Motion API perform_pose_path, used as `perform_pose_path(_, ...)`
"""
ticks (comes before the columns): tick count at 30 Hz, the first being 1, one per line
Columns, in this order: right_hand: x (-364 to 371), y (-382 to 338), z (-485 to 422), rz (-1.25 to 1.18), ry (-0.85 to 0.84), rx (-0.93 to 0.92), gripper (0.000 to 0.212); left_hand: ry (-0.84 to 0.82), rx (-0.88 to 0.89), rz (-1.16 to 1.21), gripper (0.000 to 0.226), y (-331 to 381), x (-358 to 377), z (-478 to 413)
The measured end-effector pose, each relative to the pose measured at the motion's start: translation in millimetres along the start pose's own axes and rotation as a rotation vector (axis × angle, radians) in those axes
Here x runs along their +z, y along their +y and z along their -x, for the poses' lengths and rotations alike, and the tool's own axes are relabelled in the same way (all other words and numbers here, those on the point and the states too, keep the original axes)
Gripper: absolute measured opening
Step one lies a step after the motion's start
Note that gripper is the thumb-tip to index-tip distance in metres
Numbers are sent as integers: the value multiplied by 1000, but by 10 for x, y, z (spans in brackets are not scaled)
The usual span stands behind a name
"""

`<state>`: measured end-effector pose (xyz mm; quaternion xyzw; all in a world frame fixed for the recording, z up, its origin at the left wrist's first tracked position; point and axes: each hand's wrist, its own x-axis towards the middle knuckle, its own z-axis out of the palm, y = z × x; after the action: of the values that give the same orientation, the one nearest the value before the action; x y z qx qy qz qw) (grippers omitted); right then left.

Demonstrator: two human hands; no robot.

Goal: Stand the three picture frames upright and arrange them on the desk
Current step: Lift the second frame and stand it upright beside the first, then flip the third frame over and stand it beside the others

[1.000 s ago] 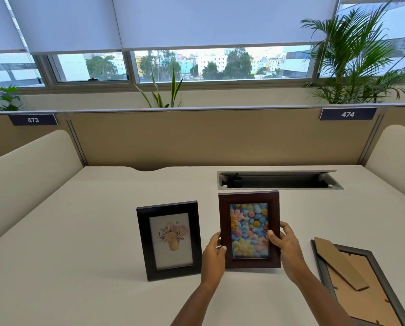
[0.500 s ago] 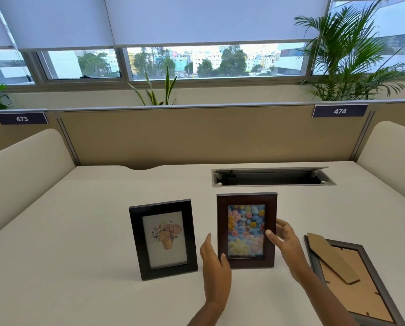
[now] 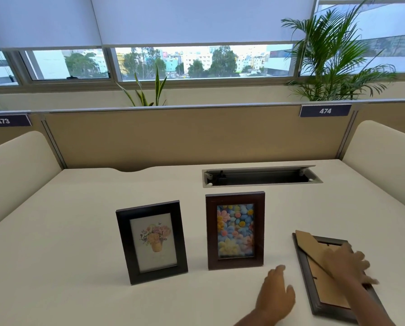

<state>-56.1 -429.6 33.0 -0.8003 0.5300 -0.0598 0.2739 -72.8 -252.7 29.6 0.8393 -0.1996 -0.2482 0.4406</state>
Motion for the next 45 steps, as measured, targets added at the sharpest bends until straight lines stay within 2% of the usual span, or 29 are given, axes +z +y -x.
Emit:
perform_pose_path(2,-8,30,-6,35,-49,50,50,-44,-45,29,49,83,51,-64)
perform_pose_path(7,-53,81,-3,67,-105,32,50,-98,-111,105,52,211,153,-116)
perform_pose_path(18,-101,128,-67,-31,-150,-49,47,90,-125,329,42,82,218,-131)
perform_pose_path(22,-168,149,-183,-165,-202,-86,44,128,-174,509,42,92,135,-171)
perform_pose_path(26,-292,158,-306,-327,-326,-112,32,113,-201,686,46,236,-1,-230)
perform_pose_path(28,-417,175,-304,-390,-373,-134,34,113,-230,757,47,337,-54,-252)
perform_pose_path(33,-589,361,-275,-672,-520,-322,30,93,-268,914,46,526,-141,-249)
perform_pose_path(35,-511,404,-260,-732,-494,-429,34,61,-283,984,40,602,-187,-255)
perform_pose_path(38,-429,365,-227,-840,-416,-465,29,-4,-306,1063,31,722,-233,-233)
perform_pose_path(42,-484,216,-174,-910,-330,-531,22,-7,-202,1072,16,774,-301,-218)
perform_pose_path(45,-506,169,-194,-1007,-286,-557,29,12,-168,994,26,760,-376,-259)
